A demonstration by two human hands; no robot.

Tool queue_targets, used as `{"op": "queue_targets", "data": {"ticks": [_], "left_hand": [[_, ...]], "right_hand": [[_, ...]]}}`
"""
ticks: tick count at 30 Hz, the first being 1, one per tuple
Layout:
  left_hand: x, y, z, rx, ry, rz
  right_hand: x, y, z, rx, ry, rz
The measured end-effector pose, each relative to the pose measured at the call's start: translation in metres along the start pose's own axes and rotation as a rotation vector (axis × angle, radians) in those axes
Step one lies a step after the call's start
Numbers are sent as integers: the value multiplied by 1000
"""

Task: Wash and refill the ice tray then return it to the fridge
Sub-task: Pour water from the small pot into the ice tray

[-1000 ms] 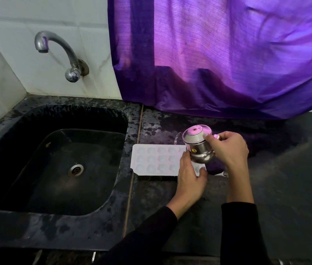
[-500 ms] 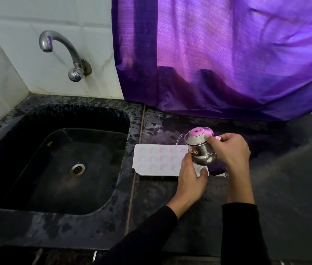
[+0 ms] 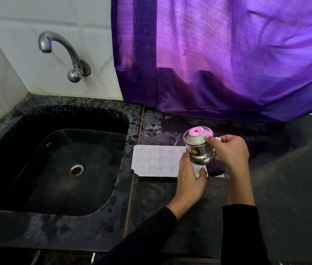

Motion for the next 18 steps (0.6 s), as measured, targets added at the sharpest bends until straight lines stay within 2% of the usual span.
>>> {"op": "queue_targets", "data": {"ticks": [7,18], "left_hand": [[7,1,2,-35,81,-53],[13,-3,4,-20,104,-103]], "right_hand": [[-2,-2,1,-31,-19,167],[-17,-22,1,96,-47,-12]]}}
Point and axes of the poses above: each hand's wrist, its own z-axis towards the middle knuckle, its own x-axis out of the back of the hand, y = z × x, the point moved 5 cm from there along z, towards the middle knuckle, and after that the axes turned 5 degrees about x, right-handed, at the moved point
